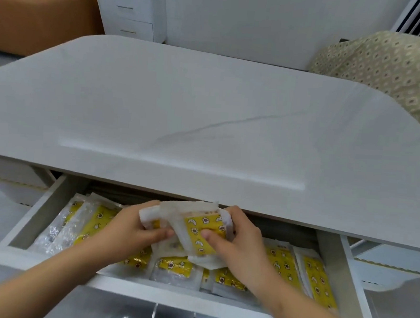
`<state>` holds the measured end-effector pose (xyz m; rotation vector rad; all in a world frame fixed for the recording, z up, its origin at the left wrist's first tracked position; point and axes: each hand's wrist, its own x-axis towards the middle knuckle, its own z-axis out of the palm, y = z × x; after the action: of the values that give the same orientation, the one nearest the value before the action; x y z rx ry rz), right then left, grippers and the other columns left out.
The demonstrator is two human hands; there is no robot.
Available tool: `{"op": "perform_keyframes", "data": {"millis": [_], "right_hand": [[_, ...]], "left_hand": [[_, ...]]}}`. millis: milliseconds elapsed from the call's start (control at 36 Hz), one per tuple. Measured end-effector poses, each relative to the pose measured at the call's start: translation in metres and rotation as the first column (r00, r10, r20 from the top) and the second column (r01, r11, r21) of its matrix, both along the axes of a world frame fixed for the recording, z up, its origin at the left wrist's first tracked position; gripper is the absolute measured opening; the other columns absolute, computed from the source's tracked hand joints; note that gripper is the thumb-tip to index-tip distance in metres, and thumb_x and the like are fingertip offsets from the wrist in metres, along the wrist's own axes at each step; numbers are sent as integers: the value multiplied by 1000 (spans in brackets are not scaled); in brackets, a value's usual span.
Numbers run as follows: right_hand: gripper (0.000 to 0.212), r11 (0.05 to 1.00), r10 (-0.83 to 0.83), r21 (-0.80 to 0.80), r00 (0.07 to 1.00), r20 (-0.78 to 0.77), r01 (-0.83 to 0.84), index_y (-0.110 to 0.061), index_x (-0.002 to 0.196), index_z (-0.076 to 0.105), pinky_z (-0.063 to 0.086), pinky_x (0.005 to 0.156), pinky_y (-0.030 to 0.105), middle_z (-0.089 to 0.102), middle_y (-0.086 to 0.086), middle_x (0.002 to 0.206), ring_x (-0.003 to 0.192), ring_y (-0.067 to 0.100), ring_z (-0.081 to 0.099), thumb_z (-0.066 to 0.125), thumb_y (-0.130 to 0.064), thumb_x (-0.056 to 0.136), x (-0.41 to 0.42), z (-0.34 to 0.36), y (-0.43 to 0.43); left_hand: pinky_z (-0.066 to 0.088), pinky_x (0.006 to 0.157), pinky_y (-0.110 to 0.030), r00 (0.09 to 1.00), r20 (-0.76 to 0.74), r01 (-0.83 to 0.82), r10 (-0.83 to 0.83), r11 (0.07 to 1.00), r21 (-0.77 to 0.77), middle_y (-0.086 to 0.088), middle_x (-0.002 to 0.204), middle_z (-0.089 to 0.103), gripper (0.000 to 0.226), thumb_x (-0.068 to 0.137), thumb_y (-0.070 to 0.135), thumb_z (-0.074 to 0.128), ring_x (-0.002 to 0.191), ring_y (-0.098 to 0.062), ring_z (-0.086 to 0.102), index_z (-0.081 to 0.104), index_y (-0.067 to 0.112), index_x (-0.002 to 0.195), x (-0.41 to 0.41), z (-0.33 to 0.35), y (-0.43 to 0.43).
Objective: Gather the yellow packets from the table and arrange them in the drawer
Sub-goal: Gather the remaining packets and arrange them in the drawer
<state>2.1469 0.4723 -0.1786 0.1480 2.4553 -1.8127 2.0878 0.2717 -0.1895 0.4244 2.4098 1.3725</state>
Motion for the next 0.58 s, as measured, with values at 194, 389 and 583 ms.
{"op": "perform_keyframes", "data": {"millis": [194, 389, 583], "right_hand": [[15, 999, 25, -26, 999, 34, -24, -25, 90, 58, 50, 66, 11, 69, -8, 83, 77, -6, 64, 68, -14, 85, 6, -3, -2], [16, 992, 36, -125, 999, 24, -33, -22, 90, 60, 51, 67, 12, 70, -19, 82, 80, -2, 66, 69, -11, 83, -10, -5, -27], [20, 973, 104, -215, 992, 76, -85, -30, 87, 59, 57, 71, 21, 70, -16, 82, 81, 3, 68, 69, -13, 83, -30, -14, -70]], "left_hand": [[55, 82, -34, 985, 174, 1, -6, 1000, 30, 0, 93, 71, 21, 78, 16, 73, 89, -13, 67, 66, 14, 97, 7, -6, -4], [56, 80, -33, 964, 250, -124, 86, 983, 137, -6, 94, 73, 33, 72, 6, 77, 88, -17, 69, 65, 7, 103, -2, 2, -29], [58, 72, -28, 922, 388, -19, -4, 998, 56, -4, 96, 74, 36, 70, 17, 80, 87, -20, 71, 66, 13, 102, -31, 19, -76]]}}
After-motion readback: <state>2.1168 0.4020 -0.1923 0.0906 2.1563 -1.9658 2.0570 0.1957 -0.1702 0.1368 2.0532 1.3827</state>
